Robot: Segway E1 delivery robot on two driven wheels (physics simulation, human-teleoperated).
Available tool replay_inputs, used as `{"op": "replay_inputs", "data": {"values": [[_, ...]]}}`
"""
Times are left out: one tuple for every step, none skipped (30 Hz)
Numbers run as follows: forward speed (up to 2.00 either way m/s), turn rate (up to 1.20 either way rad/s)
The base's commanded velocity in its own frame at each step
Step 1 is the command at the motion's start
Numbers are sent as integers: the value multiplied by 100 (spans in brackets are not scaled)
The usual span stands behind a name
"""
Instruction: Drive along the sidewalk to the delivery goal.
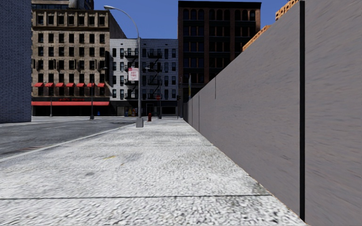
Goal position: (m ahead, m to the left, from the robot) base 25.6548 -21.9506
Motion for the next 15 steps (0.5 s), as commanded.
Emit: {"op": "replay_inputs", "data": {"values": [[200,0],[200,0],[200,0],[200,0],[200,0],[200,0],[200,0],[200,1],[200,1],[200,15],[200,21],[200,24],[200,25],[200,25],[200,26]]}}
